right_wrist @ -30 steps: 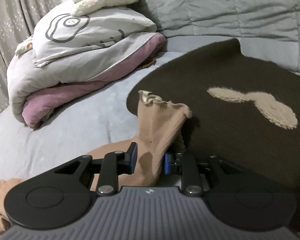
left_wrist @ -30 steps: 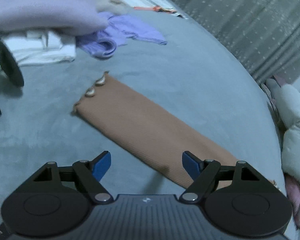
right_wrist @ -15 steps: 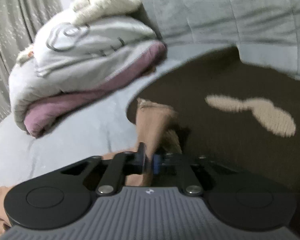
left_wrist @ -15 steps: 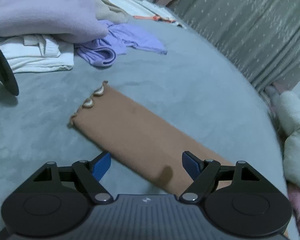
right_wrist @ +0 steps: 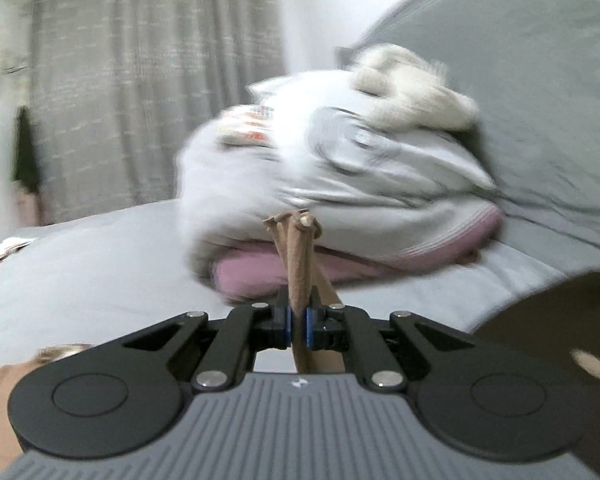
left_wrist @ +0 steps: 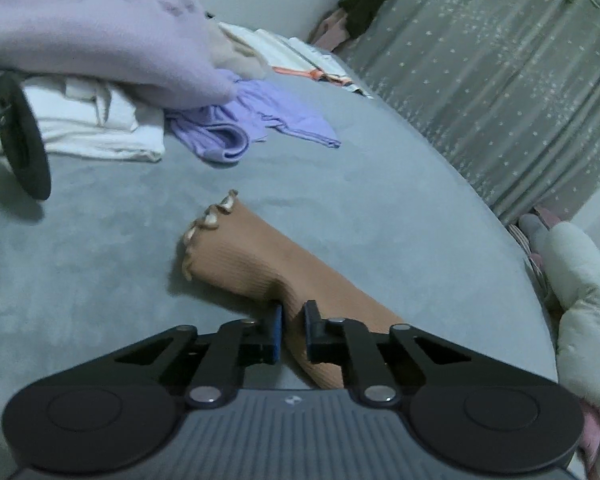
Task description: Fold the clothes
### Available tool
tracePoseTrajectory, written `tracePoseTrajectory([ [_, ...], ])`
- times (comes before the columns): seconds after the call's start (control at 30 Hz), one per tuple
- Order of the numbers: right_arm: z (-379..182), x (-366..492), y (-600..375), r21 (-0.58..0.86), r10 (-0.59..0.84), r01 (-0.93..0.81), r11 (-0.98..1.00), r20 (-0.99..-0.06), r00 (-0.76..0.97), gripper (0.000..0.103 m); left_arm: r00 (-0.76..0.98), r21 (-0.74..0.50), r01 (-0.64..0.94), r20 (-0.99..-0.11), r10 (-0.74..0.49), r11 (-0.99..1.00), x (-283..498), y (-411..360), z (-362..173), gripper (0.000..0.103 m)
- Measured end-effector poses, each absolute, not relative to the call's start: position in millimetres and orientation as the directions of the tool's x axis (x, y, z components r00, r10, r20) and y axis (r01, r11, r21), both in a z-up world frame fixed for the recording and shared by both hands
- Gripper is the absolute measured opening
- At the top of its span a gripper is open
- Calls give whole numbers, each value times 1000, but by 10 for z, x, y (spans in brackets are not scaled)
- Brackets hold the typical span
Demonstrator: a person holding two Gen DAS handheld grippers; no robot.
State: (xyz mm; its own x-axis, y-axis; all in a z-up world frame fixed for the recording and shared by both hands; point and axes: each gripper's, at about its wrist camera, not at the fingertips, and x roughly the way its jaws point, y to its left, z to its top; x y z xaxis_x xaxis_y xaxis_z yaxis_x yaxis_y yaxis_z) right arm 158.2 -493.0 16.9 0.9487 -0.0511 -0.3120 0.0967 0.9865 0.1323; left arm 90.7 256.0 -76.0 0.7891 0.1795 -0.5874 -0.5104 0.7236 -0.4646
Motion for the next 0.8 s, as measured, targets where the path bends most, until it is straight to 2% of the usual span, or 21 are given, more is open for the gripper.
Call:
tracePoseTrajectory([
  [0.23, 587, 1736, -4045, 106, 159, -135, 985, -260, 952, 7, 819, -465, -464, -550, 164, 754, 945, 2589, -690, 8],
  [0.37, 694, 1759, -3481, 64, 280, -273, 960, -269, 922, 7, 830, -468, -442, -536, 152, 765, 986, 2610, -668, 8],
  [0.53, 600, 1738, -2852, 10, 378, -396, 918, -322, 868, 7, 842, -460, -418, -520, 144, 784, 1024, 2633, -632, 8],
  [0.8, 127, 1296, -1815, -107, 516, -618, 779, -451, 729, 7, 852, -448, -387, -507, 127, 806, 1070, 2671, -625, 8],
])
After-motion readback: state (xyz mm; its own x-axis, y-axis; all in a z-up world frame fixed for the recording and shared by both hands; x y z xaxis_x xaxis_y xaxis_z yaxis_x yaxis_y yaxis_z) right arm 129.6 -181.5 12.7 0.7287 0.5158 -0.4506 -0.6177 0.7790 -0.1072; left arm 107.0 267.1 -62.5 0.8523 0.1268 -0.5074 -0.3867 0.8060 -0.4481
